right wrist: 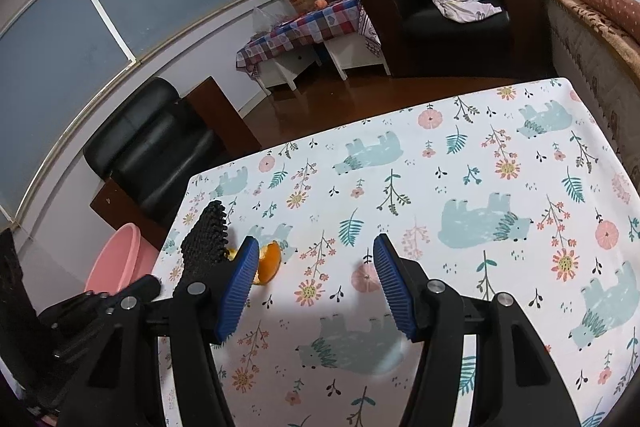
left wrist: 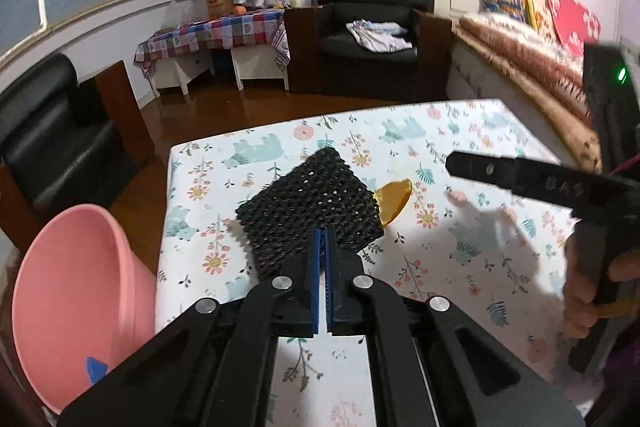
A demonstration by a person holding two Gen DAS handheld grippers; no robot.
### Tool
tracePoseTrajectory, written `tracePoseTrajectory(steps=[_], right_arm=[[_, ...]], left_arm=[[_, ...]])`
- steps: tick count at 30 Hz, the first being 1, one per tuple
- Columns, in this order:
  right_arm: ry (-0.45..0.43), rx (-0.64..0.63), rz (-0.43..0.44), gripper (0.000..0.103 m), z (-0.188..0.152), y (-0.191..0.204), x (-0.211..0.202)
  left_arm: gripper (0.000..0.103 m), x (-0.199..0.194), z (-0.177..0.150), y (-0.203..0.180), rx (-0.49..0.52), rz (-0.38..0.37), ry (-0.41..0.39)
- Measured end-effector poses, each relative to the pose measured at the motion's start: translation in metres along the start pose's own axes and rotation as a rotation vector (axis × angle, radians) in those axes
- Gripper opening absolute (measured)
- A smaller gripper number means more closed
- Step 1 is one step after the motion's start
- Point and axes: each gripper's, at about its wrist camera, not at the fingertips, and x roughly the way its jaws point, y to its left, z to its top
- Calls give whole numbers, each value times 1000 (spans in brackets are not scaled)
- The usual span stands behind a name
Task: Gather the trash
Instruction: 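Grasp the black mesh pad with the left gripper while the right grasps the black brush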
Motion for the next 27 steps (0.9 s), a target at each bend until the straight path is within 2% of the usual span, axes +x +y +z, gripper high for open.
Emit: tracePoseTrajectory(steps=[7,9,10,11,12,22,27], right_arm=[[5,3,9,59,-1,0,2],[5,3,11,59,-1,0,2],[7,4,13,59,-1,0,2],[9,4,16,59,-1,0,3],[12,5,20,59,-1,0,4],[43,28,43,59,-2,-1,12],[39,33,36,59,-3,-2,12]], left_arm=[[2,-5,12,26,-110,-63,25],[13,1,19,30,-110,-88,39],[32,3,22,32,-107,-91,34],[45,6,24,33,-105,-94,33],[48,9,27,35,-105,-103,36],[49,66,43,64,-154,-147,104],[49,95,38,79,-207,-255,194]])
